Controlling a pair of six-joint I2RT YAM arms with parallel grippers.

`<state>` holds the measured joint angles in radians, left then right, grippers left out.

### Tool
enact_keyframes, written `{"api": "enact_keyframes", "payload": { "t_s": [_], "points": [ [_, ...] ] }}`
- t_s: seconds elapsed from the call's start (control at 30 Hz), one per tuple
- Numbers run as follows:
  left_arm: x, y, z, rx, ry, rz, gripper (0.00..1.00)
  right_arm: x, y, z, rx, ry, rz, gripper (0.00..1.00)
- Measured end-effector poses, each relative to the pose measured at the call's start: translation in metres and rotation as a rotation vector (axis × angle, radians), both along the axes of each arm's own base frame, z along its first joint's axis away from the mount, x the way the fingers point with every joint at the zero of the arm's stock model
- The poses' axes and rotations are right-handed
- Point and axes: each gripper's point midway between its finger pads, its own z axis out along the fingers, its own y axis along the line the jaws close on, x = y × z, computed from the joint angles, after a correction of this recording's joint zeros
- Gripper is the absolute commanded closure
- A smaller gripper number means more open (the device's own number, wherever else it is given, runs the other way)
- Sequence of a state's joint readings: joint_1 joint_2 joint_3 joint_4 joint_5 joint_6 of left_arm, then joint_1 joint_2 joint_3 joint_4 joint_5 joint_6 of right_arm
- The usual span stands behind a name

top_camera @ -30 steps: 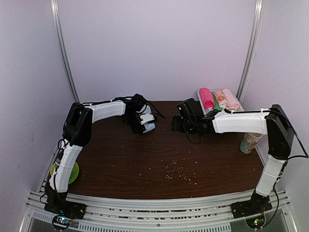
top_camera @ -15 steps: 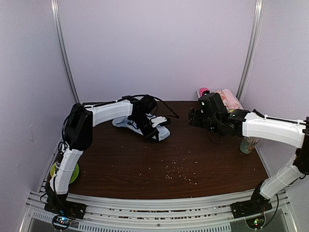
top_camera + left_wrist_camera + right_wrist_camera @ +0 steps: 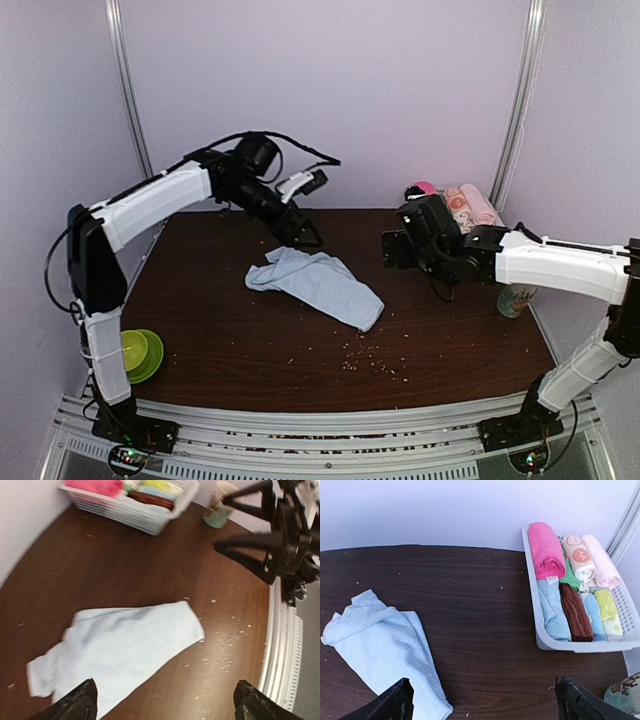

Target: Roll the towels

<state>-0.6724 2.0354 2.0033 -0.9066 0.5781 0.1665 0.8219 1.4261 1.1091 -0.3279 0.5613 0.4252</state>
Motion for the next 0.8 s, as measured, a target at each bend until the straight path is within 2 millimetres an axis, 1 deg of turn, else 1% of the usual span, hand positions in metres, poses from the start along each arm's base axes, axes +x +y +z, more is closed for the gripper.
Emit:
{"api": "enact_keyframes", "payload": {
  "t_s": [0.03,0.07,0.13,0.17,0.2,0.23,0.27,0.3,0.37,0.4,0.43,0.5,0.53,0.6,0.7,0.8],
  "points": [
    [0.017,0.033,0.025,-0.02,-0.078,0.076,0.02,0.003,0.01,0.0,-0.049,-0.004,0.011,0.01],
    [0.021,0.044,0.033,-0.022,-0.1,0.099,0.02,0.005,0.019,-0.001,-0.09,-0.008,0.022,0.0],
    [0.038,0.087,0.053,-0.036,-0.175,0.196,0.02,0.01,0.033,-0.004,-0.149,-0.013,0.041,0.0],
    [0.044,0.111,0.058,-0.031,-0.202,0.244,0.02,0.011,0.039,-0.006,-0.174,-0.012,0.058,0.01],
    [0.049,0.129,0.058,-0.019,-0.216,0.277,0.02,0.013,0.045,-0.009,-0.198,-0.009,0.075,0.0],
    [0.053,0.145,0.055,0.0,-0.227,0.304,0.02,0.015,0.05,-0.011,-0.214,-0.004,0.089,0.0],
    [0.057,0.158,0.045,0.026,-0.232,0.318,0.02,0.018,0.055,-0.014,-0.227,0.002,0.105,0.01],
    [0.059,0.165,0.034,0.05,-0.231,0.32,0.02,0.02,0.061,-0.015,-0.238,0.005,0.124,0.01],
    [0.056,0.174,-0.005,0.123,-0.205,0.299,0.02,0.025,0.071,-0.017,-0.245,0.008,0.155,0.0],
    [0.053,0.177,-0.026,0.16,-0.183,0.281,0.02,0.026,0.075,-0.016,-0.245,0.006,0.171,0.0],
    [0.046,0.18,-0.051,0.202,-0.15,0.254,0.02,0.027,0.078,-0.015,-0.246,0.003,0.179,0.0],
    [0.036,0.183,-0.089,0.263,-0.102,0.203,0.02,0.028,0.08,-0.014,-0.245,-0.004,0.188,0.0],
    [0.033,0.183,-0.1,0.282,-0.089,0.181,0.02,0.028,0.081,-0.013,-0.243,-0.008,0.19,0.0],
    [0.03,0.184,-0.116,0.313,-0.084,0.141,0.06,0.028,0.081,-0.013,-0.244,-0.009,0.192,0.0],
    [0.034,0.182,-0.124,0.348,-0.119,0.107,0.13,0.027,0.08,-0.015,-0.245,-0.008,0.192,0.0],
    [0.042,0.176,-0.133,0.397,-0.16,0.083,0.21,0.022,0.073,-0.022,-0.254,0.003,0.191,0.0]
  ]
}}
